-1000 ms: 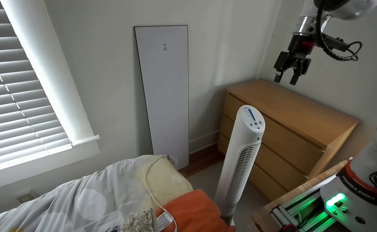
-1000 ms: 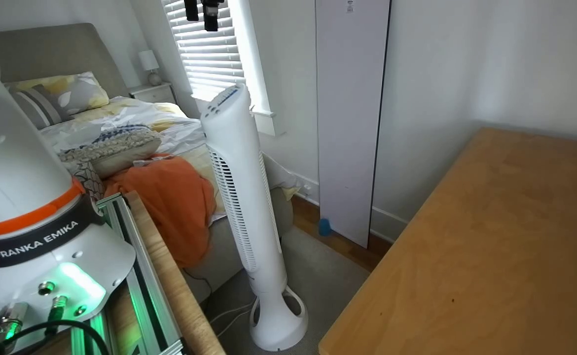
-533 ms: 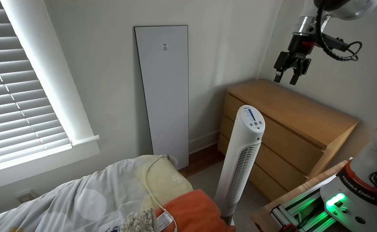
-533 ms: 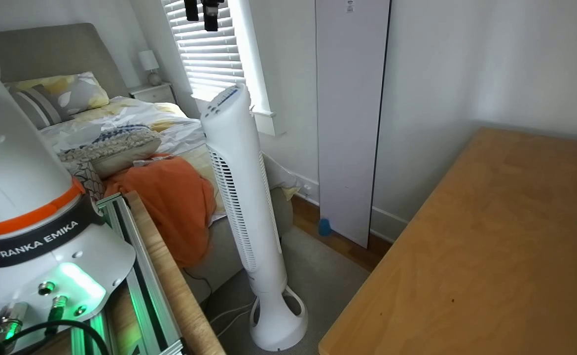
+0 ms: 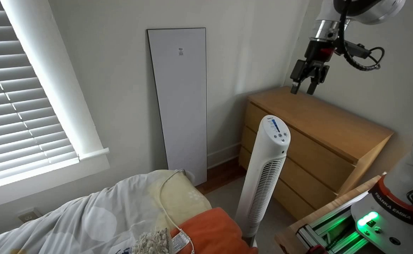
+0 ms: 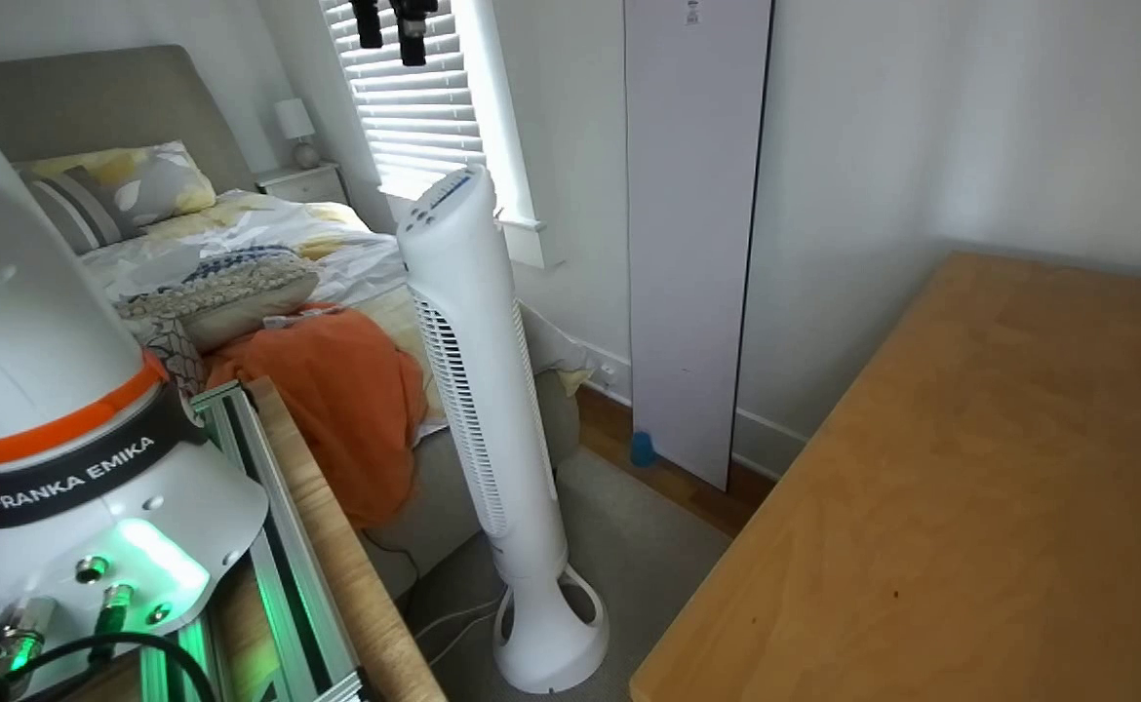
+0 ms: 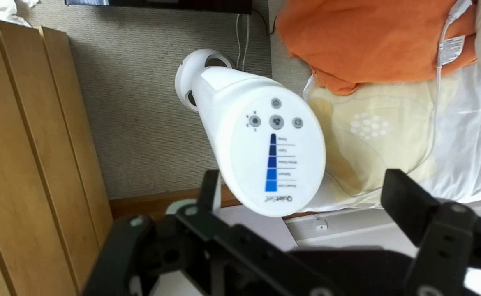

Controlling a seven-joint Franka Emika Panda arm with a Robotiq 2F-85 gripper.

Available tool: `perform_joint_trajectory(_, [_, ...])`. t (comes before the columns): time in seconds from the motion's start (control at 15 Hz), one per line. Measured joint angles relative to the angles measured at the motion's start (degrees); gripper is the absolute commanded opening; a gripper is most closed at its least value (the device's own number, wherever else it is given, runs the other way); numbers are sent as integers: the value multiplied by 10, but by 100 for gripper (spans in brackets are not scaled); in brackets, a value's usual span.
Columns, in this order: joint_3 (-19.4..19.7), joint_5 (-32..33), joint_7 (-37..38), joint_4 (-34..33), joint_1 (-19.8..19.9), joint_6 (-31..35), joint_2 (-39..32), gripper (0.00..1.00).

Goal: Press a button on the white fan

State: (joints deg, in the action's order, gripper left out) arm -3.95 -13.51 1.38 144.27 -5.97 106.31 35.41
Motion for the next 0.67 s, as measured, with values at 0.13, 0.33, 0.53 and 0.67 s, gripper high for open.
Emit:
perform_joint_trajectory(0.13, [-25, -2, 1, 1, -16, 14, -11, 75])
perform_joint_trajectory(0.33, [-48, -2, 2, 4, -35, 22, -33, 58])
perform_joint_trajectory(0.53, [-53, -2, 2, 10, -39, 23, -59, 35])
perform_joint_trajectory(0.67, [-53, -2, 2, 14, -39, 24, -76, 20])
